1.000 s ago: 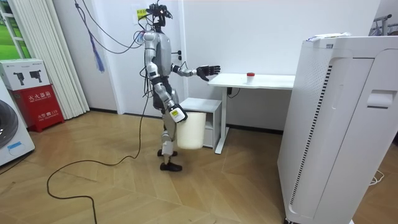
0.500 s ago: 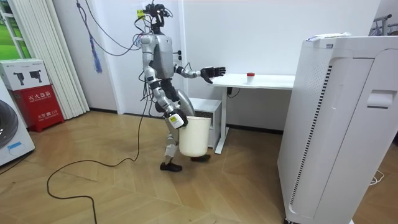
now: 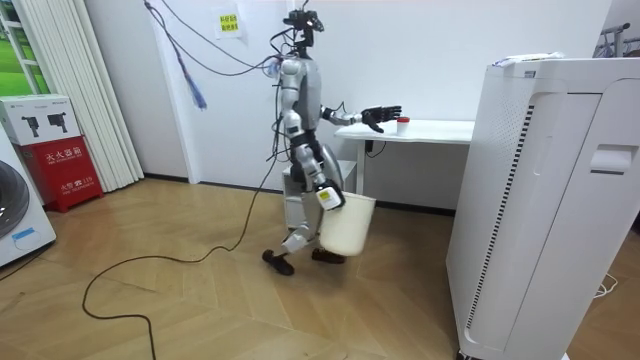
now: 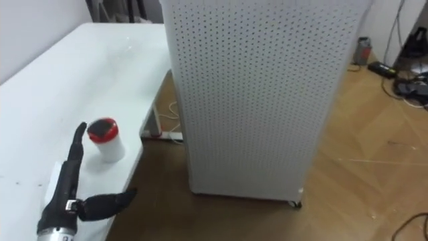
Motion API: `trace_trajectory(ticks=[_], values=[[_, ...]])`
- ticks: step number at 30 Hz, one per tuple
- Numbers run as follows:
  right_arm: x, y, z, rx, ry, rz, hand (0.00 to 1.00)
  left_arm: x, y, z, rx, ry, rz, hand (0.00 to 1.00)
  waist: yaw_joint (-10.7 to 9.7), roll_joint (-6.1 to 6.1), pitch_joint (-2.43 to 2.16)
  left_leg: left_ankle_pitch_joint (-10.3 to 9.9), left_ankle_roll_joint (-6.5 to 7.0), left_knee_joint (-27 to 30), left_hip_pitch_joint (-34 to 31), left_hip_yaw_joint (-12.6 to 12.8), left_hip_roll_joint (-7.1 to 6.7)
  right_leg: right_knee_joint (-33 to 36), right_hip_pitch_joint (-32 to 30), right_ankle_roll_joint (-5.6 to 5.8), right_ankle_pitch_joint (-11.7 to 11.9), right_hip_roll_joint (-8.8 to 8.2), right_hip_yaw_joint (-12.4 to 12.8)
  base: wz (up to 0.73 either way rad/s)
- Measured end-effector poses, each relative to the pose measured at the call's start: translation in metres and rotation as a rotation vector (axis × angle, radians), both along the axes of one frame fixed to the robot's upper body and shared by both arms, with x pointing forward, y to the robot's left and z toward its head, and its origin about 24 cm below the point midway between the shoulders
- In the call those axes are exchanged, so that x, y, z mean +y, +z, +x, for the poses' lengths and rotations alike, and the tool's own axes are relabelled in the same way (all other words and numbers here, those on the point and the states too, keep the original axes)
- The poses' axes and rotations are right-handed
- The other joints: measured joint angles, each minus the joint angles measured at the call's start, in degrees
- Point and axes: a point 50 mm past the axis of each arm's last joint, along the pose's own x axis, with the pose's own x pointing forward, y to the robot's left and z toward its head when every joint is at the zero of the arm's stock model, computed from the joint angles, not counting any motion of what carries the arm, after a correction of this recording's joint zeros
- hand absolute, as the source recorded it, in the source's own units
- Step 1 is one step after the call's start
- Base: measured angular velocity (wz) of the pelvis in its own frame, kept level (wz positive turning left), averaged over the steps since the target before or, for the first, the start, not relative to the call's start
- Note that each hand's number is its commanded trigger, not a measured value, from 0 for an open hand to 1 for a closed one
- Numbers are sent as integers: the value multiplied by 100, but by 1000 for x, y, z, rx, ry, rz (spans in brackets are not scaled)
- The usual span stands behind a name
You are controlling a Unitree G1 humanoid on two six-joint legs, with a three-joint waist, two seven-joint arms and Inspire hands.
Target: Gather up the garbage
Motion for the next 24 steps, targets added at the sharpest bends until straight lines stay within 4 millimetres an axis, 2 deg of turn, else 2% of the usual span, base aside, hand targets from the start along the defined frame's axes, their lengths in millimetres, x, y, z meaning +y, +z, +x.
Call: trace_trajectory(ticks=[1,2,3,4,5,6,7,8,9,10,11,13,15,17,18,20,21,22,23,24], values=[[0,0,1,-4,2,0,100,-2,0,0,0,-2,-1,0,27,49,11,-105,18,-43,127,-67,4,399,-191,4,335,-43,-51,15],[0,1,3,-10,2,1,100,-1,0,0,-2,2,-3,0,31,67,17,-133,27,-85,176,-117,6,516,-304,-1,331,-62,-73,7],[1,2,8,-23,-3,7,100,-1,0,0,-8,12,-7,0,29,112,46,-154,30,-211,294,-221,7,609,-575,-44,190,-121,-172,16],[1,3,9,-32,-21,21,100,-1,0,0,-6,13,-6,0,41,146,63,-145,22,-366,427,-304,28,521,-864,-82,43,-129,-167,33],[1,3,11,-40,-17,25,100,-1,-1,0,-6,13,-6,0,-31,194,59,-151,23,-433,517,-416,80,178,-1119,-133,-31,-85,-153,34],[1,4,11,-42,-16,26,100,-1,-1,0,-6,13,-6,0,-47,209,58,-155,15,-488,576,-491,106,-98,-1191,-138,-34,-42,-111,51],[1,3,11,-41,-16,25,100,-1,0,0,-9,14,-10,0,-110,220,49,-156,-1,-611,699,-601,138,-913,-1208,-141,-14,18,-57,49],[1,4,11,-43,-16,25,100,0,0,0,-10,20,-14,0,-130,199,41,-158,-31,-724,854,-686,138,-1848,-1177,-130,126,62,-4,45],[1,4,11,-46,-15,24,100,0,0,0,-9,22,-15,0,-133,199,45,-175,-60,-766,918,-730,143,-2235,-1173,-99,365,89,71,46],[1,3,9,-45,-13,26,100,-1,-3,-1,2,24,-17,0,-197,226,30,-201,-104,-809,1030,-870,165,-2505,-1069,-125,883,123,74,39],[3,3,9,-46,-6,33,100,0,-4,-2,6,25,-12,0,-219,248,-7,-199,-136,-935,1126,-892,245,-2708,-887,-158,907,202,-49,36],[4,4,11,-56,3,35,100,1,-4,-2,6,29,-9,0,-210,248,-4,-154,-211,-1140,1264,-942,340,-3000,-658,-217,955,296,-118,15],[4,4,11,-57,12,43,100,2,-5,-5,14,32,-8,0,-212,223,6,-128,-253,-1328,1457,-940,425,-3266,-415,-247,980,389,-148,8],[4,4,12,-54,36,39,100,3,-6,-7,20,34,-7,0,-161,188,-18,-118,-270,-1482,1587,-938,486,-3433,-282,-255,985,467,-130,-5],[4,4,12,-53,45,38,100,2,-5,-6,14,32,-8,0,-104,167,-13,-115,-278,-1559,1657,-937,520,-3503,-229,-271,994,501,-126,-7],[6,4,11,-50,56,46,100,3,-4,-6,12,33,-8,0,-86,135,-32,-94,-314,-1565,1669,-908,528,-3662,-130,-291,1007,513,-119,3],[7,3,11,-49,64,47,100,3,-4,-6,11,34,-7,0,-76,110,-20,-110,-412,-1404,1599,-748,525,-3773,-28,-303,1024,489,-50,13],[10,3,11,-41,87,48,100,3,-4,-6,10,33,-7,0,-80,18,39,-221,-581,-909,1313,-529,510,-3871,77,-276,1045,437,285,18],[11,2,9,-36,90,51,100,3,-4,-6,10,30,-7,0,-79,-31,30,-210,-641,-1007,1188,-505,550,-3883,87,-273,1046,444,483,49],[11,1,8,-29,80,53,100,-2,-1,-2,-5,9,-6,93,-101,43,-9,-8,-550,-1364,914,-466,773,-3872,54,-232,1018,495,579,37]])
